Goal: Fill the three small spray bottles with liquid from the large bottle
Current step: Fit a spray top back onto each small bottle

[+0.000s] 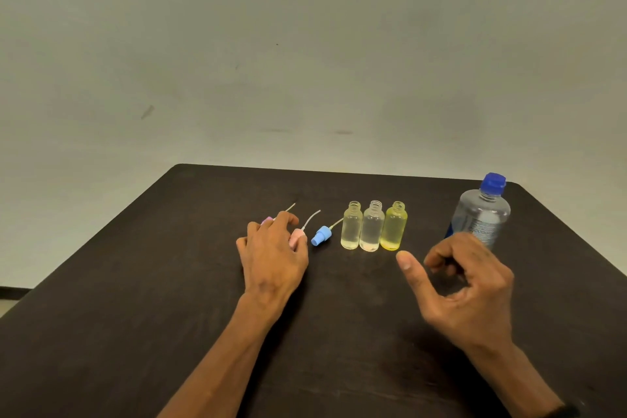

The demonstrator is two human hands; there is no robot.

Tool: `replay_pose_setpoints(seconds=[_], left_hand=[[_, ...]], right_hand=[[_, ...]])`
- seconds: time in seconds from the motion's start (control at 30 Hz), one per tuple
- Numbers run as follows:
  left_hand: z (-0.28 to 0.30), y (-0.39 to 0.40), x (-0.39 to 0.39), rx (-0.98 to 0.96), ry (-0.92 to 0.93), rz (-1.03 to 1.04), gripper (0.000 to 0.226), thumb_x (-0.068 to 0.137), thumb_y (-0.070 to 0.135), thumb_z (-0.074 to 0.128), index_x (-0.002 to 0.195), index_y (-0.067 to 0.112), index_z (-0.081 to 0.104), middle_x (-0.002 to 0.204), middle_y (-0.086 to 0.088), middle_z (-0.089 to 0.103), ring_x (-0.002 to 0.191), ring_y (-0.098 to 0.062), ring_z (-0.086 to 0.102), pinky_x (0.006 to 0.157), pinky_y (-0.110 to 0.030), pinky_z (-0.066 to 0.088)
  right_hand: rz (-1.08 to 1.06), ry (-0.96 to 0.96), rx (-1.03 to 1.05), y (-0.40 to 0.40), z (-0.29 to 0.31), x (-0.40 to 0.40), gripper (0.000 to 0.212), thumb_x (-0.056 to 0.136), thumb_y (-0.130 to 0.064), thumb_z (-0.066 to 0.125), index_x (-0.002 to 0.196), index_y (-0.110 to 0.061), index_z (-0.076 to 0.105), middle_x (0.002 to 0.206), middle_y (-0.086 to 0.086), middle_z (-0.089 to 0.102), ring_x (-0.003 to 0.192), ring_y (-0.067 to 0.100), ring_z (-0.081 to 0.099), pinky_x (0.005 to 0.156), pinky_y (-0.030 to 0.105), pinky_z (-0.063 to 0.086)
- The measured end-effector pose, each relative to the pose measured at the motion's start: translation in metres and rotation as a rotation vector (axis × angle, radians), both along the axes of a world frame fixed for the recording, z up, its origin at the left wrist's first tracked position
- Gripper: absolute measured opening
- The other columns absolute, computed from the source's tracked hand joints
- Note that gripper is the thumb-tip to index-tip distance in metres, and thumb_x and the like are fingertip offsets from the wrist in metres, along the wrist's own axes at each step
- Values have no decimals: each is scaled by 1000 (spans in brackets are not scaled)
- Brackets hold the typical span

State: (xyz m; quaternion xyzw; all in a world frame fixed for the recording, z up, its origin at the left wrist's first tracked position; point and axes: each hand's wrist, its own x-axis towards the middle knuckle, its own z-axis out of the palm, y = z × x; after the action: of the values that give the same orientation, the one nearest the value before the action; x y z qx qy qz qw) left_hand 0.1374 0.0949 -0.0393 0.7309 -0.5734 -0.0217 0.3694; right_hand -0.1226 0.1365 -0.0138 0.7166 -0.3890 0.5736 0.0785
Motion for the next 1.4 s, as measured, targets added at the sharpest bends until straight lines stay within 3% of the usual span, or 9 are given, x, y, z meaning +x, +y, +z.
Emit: replay_pose_setpoints(seconds=[0.1, 0.2, 0.37, 0.5, 0.73, 1.0, 1.2, 1.3, 1.4], left_hand=[[0, -1, 0, 1, -26, -6, 29, 100, 36, 60, 128, 32, 64, 110, 6, 69, 113, -18, 54, 92, -37, 40], [2, -2, 1, -27, -15, 23, 21, 100, 34, 59, 117, 27, 69, 102, 5, 67, 101, -15, 53, 86, -34, 40], [8, -2, 0, -166, 198, -8, 13, 97, 37, 66, 104, 28, 70, 86, 12, 69, 87, -14, 64, 85, -43, 57], [41, 16, -28, -331, 586, -183, 13, 93, 37, 78, 103, 31, 73, 84, 17, 75, 87, -2, 72, 75, -15, 55], [50, 39, -70, -298, 857, -482, 23, 89, 30, 83, 109, 24, 75, 100, 8, 80, 97, -14, 76, 83, -32, 64], [43, 44, -79, -236, 786, -580, 27, 89, 28, 82, 114, 26, 74, 106, 13, 79, 103, -8, 75, 79, -20, 59], [39, 48, -83, -241, 705, -633, 27, 91, 28, 82, 115, 24, 74, 109, 13, 78, 106, -12, 74, 79, -47, 63], [39, 47, -81, -307, 583, -571, 33, 86, 46, 82, 116, 34, 73, 111, 23, 74, 105, -11, 70, 79, -32, 60], [30, 37, -70, -460, 372, -292, 35, 83, 54, 79, 112, 36, 72, 107, 28, 69, 105, -6, 59, 86, -23, 50]], right_hand=[[2, 3, 12, 1, 0, 2, 41, 88, -40, 82, 68, -15, 57, 68, -6, 53, 61, 18, 52, 55, 36, 42], [18, 8, 21, 2, 1, 3, 41, 88, -40, 82, 68, -14, 58, 68, -6, 53, 62, 17, 52, 56, 34, 42], [35, 20, 42, 4, 0, 4, 38, 87, -40, 83, 69, -16, 59, 69, -6, 55, 63, 14, 53, 56, 32, 43], [73, -6, 123, 5, 0, 8, 31, 83, -37, 87, 78, -18, 63, 75, -8, 59, 64, 15, 56, 55, 30, 46], [380, -471, 607, 10, 10, 23, 41, 84, -31, 82, 121, -20, 67, 108, 1, 79, 95, 23, 79, 80, 34, 66], [617, -953, 890, 6, 18, 22, 35, 86, -24, 74, 113, -2, 76, 106, 22, 79, 90, 31, 79, 76, 33, 66], [701, -1137, 986, 3, 17, 19, 46, 74, -20, 81, 114, 1, 73, 108, 19, 79, 91, 22, 78, 78, 29, 66], [767, -1220, 993, 2, 20, 18, 33, 81, -12, 74, 112, 1, 74, 106, 17, 79, 86, 17, 78, 74, 24, 64], [804, -1256, 988, 2, 24, 15, 31, 87, -9, 69, 116, 2, 74, 100, 15, 79, 83, 16, 77, 73, 22, 64]])
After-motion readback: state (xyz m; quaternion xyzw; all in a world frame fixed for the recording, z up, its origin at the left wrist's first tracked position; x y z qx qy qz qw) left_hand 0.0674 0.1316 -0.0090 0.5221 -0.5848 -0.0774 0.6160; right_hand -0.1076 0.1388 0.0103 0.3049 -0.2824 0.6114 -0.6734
